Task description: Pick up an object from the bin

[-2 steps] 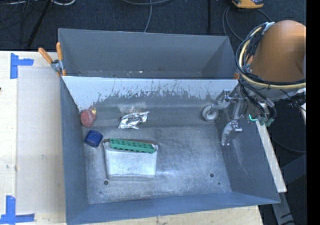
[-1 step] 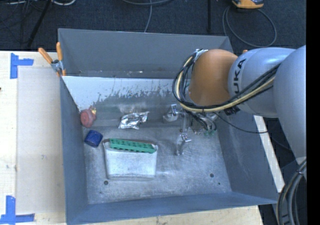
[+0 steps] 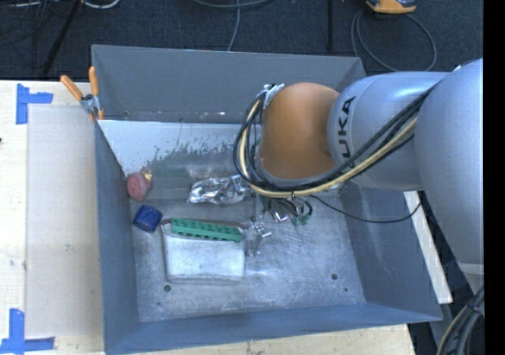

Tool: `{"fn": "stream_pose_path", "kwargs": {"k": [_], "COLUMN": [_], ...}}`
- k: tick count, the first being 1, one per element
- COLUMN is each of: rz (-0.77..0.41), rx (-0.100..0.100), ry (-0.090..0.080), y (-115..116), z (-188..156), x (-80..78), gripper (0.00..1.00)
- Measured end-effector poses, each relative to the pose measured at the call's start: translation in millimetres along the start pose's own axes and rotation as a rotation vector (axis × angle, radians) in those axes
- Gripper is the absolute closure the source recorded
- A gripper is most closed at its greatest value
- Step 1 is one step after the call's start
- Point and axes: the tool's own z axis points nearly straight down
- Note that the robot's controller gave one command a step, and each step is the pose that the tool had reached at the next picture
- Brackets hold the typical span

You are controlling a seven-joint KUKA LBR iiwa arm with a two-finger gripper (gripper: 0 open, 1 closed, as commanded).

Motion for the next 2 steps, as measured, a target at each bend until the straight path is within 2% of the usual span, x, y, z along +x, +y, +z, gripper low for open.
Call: {"fn": "stream_pose_path", "kwargs": {"k": [1, 2], "rz": [0.015, -0.019], "rx": [0.002, 0.012], "ry": [-0.001, 0.0], "y": [45.9, 67.1], "z": [1.5, 26.6], "x": [-20.5, -20.7], "gripper": [0.0, 0.0]}}
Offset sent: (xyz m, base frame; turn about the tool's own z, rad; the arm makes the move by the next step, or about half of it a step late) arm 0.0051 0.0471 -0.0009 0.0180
